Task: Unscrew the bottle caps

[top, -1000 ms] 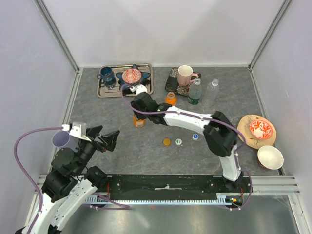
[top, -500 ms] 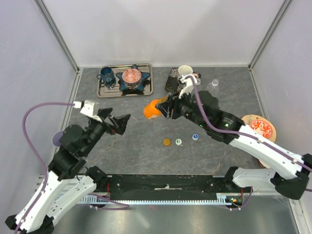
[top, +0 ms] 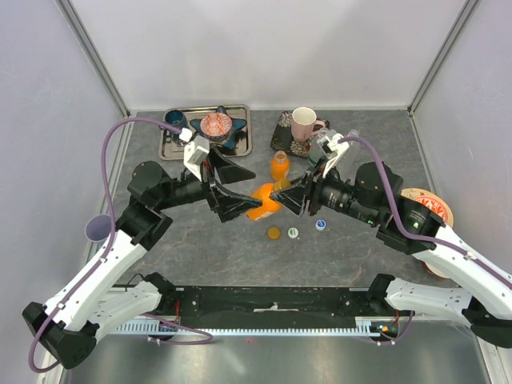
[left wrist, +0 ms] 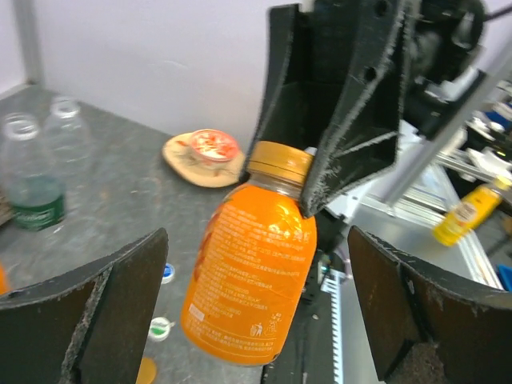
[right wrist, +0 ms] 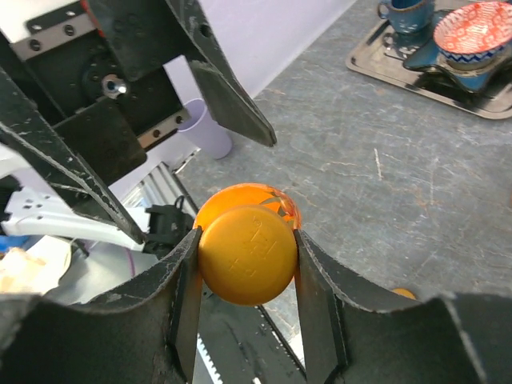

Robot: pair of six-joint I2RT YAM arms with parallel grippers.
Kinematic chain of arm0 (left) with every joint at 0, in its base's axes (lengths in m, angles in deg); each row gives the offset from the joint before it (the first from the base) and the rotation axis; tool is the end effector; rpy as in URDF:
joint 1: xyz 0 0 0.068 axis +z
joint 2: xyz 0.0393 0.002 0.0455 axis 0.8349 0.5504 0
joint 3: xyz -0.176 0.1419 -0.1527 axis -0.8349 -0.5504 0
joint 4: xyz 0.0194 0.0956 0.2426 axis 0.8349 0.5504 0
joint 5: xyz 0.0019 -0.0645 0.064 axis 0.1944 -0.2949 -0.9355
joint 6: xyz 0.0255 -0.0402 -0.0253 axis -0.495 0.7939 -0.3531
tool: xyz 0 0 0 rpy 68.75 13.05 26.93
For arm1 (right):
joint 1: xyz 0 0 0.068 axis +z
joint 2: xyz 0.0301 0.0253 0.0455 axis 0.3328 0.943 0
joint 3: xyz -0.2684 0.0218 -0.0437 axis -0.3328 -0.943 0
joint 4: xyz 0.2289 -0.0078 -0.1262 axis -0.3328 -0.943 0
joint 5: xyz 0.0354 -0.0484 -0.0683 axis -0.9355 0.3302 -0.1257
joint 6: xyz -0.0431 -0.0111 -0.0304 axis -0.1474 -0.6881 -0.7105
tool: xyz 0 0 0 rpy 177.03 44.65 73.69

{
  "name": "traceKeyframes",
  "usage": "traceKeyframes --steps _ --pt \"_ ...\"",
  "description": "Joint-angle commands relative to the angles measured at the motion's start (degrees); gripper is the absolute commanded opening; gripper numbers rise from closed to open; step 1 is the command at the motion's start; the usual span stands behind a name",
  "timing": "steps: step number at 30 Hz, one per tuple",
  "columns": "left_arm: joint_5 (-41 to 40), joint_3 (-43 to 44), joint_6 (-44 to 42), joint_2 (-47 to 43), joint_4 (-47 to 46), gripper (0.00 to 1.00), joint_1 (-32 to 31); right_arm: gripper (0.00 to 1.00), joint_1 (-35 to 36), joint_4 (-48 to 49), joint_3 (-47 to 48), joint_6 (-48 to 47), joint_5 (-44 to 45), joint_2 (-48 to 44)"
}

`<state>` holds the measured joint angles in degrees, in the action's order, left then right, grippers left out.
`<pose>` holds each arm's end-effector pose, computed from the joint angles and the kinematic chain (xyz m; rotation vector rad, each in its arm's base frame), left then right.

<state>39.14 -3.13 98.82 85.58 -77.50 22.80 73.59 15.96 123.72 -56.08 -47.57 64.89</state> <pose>0.1465 -0.1259 0.4077 0.7631 1.3886 -1.2903 0.1150 0.1629 0.4371 -0.4815 1.7722 1.0749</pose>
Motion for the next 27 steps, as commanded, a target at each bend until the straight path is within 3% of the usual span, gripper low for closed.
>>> traceKeyframes --steps 1,9,16,27 --pt "14.7 -0.32 7.12 1.44 -11.62 0.99 0.31 0.0 0.08 1.25 1.65 1.05 -4.68 -1.48" --pt "19.88 1.0 8.17 5.56 -12.15 1.0 0.14 0.0 0.08 3.53 4.29 1.05 -7.59 0.37" --pt "19.19 1.09 4.75 6.62 -8.2 0.98 -0.3 0.0 0.08 6.08 5.87 2.37 -9.69 1.42" --pt "19.36 1.61 1.68 7.68 -5.56 0.76 -2.05 0.0 0.08 6.96 6.05 3.16 -9.35 2.39"
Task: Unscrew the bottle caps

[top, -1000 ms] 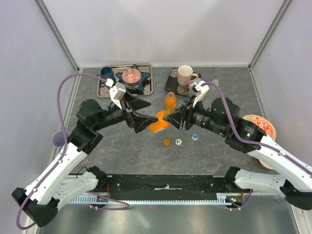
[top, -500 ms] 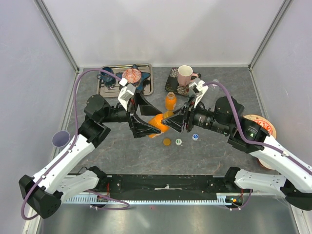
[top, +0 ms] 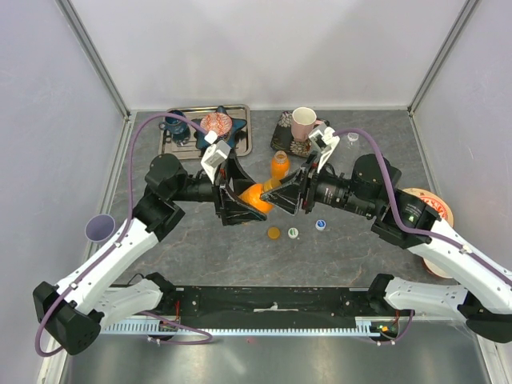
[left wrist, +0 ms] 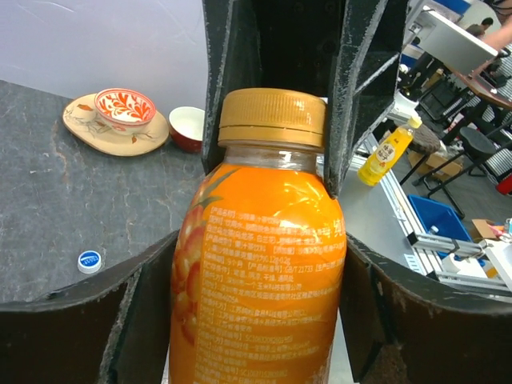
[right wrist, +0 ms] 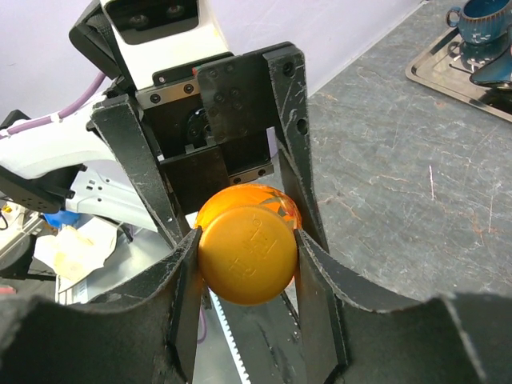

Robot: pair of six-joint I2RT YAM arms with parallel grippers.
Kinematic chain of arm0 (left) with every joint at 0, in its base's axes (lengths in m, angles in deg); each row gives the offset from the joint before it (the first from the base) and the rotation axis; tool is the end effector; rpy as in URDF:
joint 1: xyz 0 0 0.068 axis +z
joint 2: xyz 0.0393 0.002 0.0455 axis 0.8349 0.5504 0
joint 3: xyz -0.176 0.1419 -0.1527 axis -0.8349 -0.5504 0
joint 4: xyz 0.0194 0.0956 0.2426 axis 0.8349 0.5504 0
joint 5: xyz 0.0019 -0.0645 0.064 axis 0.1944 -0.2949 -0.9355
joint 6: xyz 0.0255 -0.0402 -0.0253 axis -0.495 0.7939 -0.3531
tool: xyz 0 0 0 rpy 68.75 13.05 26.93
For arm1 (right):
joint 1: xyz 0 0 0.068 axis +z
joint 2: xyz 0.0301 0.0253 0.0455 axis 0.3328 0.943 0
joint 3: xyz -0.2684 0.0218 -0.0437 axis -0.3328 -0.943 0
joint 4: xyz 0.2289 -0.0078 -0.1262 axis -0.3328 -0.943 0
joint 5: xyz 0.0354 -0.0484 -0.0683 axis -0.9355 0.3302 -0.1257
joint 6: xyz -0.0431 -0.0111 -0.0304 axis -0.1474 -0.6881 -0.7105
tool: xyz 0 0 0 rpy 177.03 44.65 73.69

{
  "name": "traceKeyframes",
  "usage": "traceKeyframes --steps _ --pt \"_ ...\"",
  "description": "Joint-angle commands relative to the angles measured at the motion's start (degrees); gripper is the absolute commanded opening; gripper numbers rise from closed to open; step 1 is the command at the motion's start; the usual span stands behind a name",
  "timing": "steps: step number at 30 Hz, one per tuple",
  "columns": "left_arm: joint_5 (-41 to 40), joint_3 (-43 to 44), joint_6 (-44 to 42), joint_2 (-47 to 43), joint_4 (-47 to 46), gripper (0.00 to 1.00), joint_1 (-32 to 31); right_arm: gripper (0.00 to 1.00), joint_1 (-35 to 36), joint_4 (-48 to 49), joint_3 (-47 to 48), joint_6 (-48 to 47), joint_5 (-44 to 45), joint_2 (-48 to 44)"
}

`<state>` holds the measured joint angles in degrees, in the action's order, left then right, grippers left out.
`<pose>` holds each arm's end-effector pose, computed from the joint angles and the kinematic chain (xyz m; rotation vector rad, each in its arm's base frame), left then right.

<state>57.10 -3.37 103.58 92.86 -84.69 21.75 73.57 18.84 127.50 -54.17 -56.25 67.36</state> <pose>0.1618 -0.1497 0.3933 1.0230 1.3725 -1.5592 0.1147 0.1715 0.4564 -0.5671 1.7042 1.2458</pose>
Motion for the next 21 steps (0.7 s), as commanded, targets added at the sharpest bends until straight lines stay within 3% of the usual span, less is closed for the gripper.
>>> traceKeyframes --steps 1,10,13,14,17,21 --pt "1.31 2.11 -3.61 0.49 2.15 0.75 -1.36 0.0 0.1 4.08 2.27 1.26 -0.58 0.01" --pt "-0.01 3.52 -9.94 0.41 9.36 0.41 -4.61 0.0 0.1 3.82 2.45 1.52 -0.32 0.8" --pt "-2.29 3.26 -11.61 -0.73 11.12 0.4 -4.79 0.4 0.1 2.15 4.02 1.61 0.9 1.15" --pt "-3.34 3.0 -12.57 -1.09 11.47 0.4 -4.87 0.64 0.1 1.54 4.64 1.53 2.05 1.24" --pt "-10.18 1.6 -14.77 -3.19 12.09 0.39 -5.49 0.92 0.1 -0.49 7.8 1.35 7.39 1.15" --pt "-24.07 0.45 -19.25 -5.13 12.88 0.3 -8.38 0.98 0.01 -1.55 11.05 1.43 15.22 1.24"
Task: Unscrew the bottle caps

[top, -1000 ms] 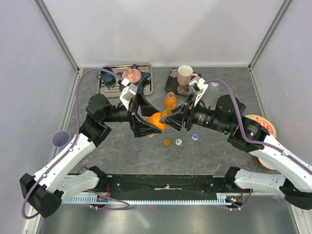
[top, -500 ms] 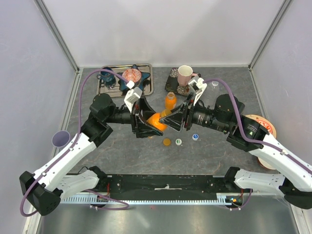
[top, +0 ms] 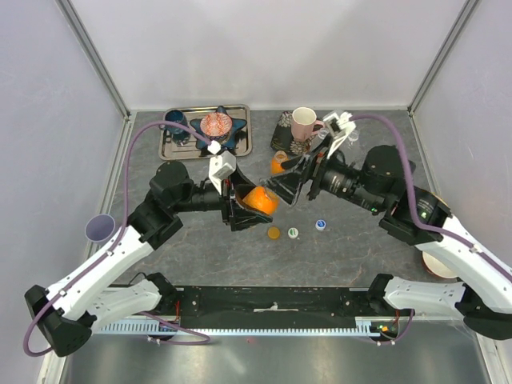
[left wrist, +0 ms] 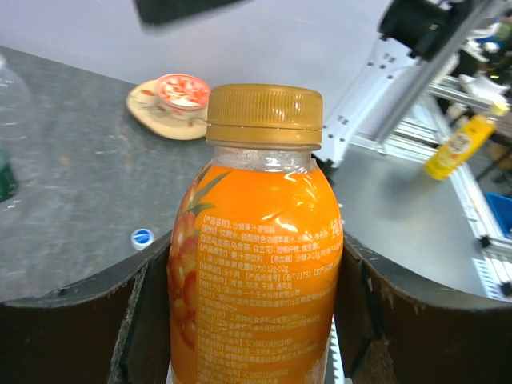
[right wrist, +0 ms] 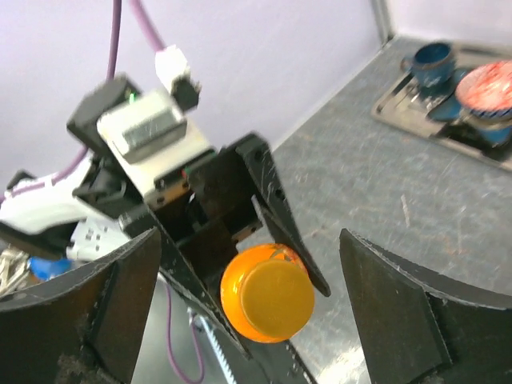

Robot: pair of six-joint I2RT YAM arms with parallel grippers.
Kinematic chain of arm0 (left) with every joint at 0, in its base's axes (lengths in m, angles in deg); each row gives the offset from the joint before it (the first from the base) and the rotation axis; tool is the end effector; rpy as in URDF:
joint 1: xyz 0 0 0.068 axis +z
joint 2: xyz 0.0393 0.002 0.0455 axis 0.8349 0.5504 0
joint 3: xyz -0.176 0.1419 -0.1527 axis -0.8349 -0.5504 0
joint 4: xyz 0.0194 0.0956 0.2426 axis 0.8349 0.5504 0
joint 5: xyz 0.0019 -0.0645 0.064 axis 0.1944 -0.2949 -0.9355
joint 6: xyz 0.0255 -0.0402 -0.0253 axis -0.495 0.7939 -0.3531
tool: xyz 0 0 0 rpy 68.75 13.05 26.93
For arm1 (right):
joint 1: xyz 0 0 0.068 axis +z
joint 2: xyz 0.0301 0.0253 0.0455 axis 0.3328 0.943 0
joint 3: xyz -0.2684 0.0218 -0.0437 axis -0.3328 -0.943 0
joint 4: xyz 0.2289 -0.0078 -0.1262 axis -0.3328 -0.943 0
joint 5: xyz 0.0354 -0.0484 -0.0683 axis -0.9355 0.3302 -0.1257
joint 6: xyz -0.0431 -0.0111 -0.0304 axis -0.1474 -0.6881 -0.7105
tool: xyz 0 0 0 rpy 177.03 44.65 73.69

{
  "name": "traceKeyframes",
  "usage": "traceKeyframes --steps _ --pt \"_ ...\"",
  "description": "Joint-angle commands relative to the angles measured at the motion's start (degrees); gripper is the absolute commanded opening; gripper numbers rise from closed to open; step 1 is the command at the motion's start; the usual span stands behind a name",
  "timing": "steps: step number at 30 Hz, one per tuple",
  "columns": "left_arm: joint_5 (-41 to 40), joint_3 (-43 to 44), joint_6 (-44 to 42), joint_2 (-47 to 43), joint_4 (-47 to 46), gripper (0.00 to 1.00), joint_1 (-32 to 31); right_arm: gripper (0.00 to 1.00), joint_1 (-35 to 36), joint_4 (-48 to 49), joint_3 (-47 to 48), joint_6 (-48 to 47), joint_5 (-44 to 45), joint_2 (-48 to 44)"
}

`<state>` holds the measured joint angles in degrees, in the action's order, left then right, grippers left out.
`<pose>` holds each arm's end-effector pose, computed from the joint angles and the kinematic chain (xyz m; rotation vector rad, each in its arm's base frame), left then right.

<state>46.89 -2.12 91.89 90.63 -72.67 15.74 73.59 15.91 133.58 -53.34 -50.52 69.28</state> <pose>0.1436 -0.1594 0.3890 1.0474 1.4103 -1.4037 0.1166 0.1682 0.4788 -0.4659 1.6936 1.1887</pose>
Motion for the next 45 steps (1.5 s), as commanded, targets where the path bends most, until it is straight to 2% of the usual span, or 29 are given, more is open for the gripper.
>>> traceKeyframes --steps 1,8,14,21,26,38,45 --pt "-16.58 -0.97 -8.35 -3.25 2.43 0.3 -3.16 0.98 0.08 1.3 5.25 1.3 10.73 -0.51" --pt "-46.79 -3.08 -14.77 -5.89 1.75 0.3 -13.09 0.9 0.08 -1.69 6.48 5.96 18.83 2.74" --pt "-59.65 -3.7 -18.55 -5.89 1.48 0.3 -17.4 0.86 0.08 -1.34 6.74 9.21 17.69 5.38" --pt "-62.05 -4.4 -19.79 -6.16 -0.98 0.29 -18.55 0.82 0.08 -0.99 6.04 10.1 16.19 7.58" --pt "-62.14 -4.49 -20.05 -6.42 -0.98 0.29 -18.55 0.74 0.08 -0.29 5.16 10.19 14.79 8.37" --pt "-62.22 -4.75 -20.05 -6.77 -1.34 0.29 -18.64 0.74 0.08 0.33 2.97 10.45 13.38 10.39" --pt "-62.31 -5.1 -20.05 -7.12 -1.42 0.29 -18.55 0.7 0.08 1.56 1.56 10.62 14.17 9.78"
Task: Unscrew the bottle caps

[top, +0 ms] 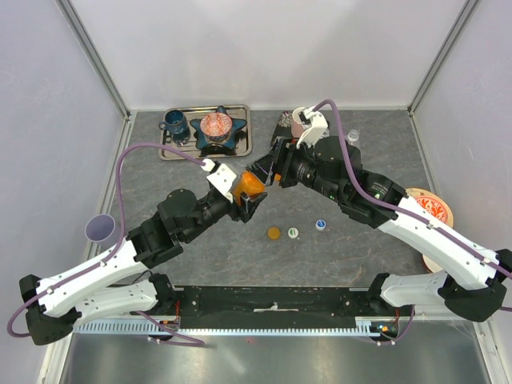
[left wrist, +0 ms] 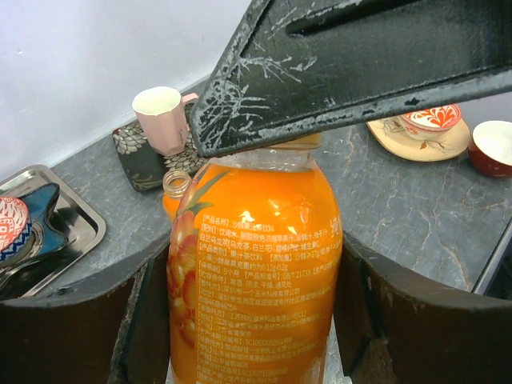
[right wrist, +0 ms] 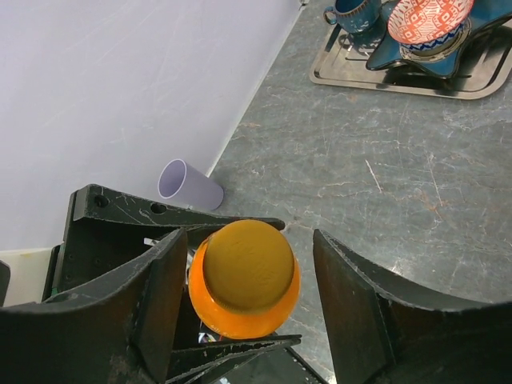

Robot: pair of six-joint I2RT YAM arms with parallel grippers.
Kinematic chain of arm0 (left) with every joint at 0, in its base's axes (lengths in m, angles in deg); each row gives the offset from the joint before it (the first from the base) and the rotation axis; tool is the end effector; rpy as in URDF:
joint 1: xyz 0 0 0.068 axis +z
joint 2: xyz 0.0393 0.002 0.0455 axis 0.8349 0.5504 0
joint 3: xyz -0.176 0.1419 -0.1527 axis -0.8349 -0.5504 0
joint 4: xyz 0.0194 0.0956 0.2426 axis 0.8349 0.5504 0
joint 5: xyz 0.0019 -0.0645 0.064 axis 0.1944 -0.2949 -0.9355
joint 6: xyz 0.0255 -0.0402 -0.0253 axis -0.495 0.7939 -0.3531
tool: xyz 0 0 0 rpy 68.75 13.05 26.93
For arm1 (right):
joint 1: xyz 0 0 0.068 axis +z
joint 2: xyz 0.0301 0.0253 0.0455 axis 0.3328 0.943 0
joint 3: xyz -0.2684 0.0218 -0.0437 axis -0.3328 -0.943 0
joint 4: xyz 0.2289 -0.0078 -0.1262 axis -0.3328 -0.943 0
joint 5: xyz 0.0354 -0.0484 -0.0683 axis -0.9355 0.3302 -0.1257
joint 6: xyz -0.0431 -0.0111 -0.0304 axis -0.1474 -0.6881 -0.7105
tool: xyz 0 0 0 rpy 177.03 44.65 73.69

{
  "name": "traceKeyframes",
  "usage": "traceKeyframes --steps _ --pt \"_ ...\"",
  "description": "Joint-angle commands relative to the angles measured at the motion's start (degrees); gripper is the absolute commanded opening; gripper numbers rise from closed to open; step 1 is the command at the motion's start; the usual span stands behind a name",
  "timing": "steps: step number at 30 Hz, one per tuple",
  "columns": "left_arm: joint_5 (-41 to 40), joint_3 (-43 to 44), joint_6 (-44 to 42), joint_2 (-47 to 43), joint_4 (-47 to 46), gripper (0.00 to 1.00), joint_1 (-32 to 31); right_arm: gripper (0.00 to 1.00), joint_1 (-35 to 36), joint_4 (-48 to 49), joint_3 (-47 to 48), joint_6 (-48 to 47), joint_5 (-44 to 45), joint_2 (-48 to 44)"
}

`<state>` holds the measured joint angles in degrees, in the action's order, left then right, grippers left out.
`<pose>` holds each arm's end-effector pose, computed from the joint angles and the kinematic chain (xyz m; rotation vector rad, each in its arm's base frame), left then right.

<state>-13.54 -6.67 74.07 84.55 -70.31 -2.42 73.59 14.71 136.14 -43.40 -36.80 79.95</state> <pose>0.1095 -0.1679 0.3769 0.6588 1.4678 -0.6177 0.1588 0.2120 0.4511 -0.1457 1.8976 1.0382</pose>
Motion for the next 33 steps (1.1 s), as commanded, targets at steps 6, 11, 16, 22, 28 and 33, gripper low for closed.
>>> traceKeyframes --steps 6,11,16,22,28,33 --pt "-1.79 -0.73 -2.24 -1.05 -3.7 0.29 -0.48 0.64 0.08 3.99 -2.05 0.77 0.71 -1.5" --pt "-1.7 -0.82 -2.15 -0.96 -3.7 0.29 -0.48 0.49 0.16 4.69 -3.28 0.86 0.71 -1.94" --pt "-1.53 -0.91 -1.8 -0.96 -3.78 0.29 -0.39 0.0 0.08 5.31 -4.78 0.6 0.88 -3.0" --pt "17.59 0.14 -0.31 -2.45 -3.96 0.26 -0.04 0.0 0.17 8.56 -6.45 -9.94 -6.75 -6.25" --pt "58.01 6.29 14.76 2.2 -4.65 0.25 7.58 0.0 -0.01 9.44 -5.75 -19.08 -24.06 -8.71" --pt "78.53 3.58 34.82 6.94 -29.06 0.27 12.35 0.0 -0.01 11.81 -8.55 -22.96 -35.83 -11.87"
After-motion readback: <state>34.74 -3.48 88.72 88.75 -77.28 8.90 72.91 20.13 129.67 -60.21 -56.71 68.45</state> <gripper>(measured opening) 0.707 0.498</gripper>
